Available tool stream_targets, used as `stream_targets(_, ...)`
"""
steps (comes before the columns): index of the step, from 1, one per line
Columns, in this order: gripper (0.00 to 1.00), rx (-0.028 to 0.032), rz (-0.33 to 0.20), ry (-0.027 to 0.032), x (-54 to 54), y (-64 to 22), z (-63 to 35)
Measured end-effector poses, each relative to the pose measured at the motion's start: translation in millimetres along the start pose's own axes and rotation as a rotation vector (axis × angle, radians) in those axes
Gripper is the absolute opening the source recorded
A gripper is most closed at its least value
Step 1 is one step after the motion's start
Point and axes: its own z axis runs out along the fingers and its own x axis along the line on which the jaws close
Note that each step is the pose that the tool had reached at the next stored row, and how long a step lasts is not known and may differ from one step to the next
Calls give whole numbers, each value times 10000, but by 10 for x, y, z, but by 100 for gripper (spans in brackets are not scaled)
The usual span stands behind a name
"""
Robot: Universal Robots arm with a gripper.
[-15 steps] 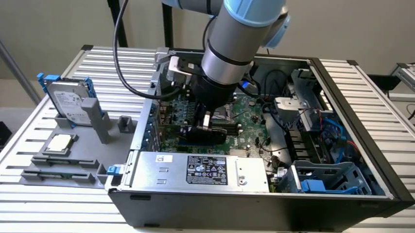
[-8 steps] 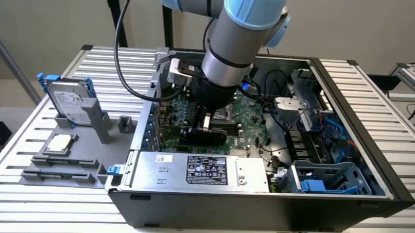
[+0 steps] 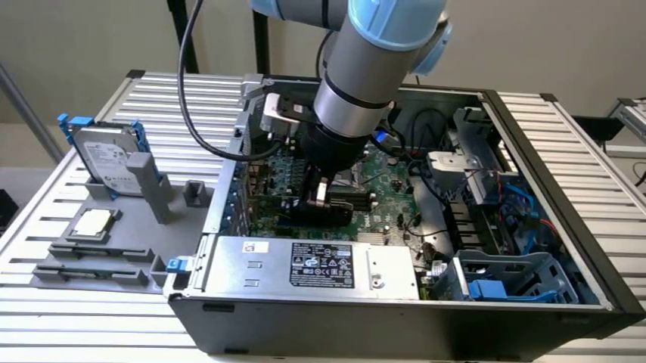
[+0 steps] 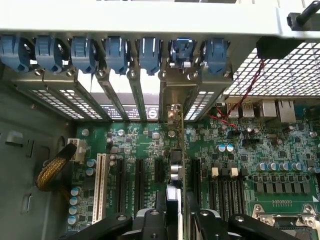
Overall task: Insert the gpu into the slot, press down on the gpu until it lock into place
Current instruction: 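Insert the gpu into the slot, then press down on the gpu until it lock into place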
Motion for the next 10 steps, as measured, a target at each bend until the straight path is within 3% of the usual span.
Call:
stream_targets(1,33,-6,4,14,1,5,-17)
stream_targets(3,33,-21,6,31,0,20,-82)
stream_targets(4,40,-21,5,27,-2,29,-120)
stream_targets(10,40,-27,8,40,-21,95,-381)
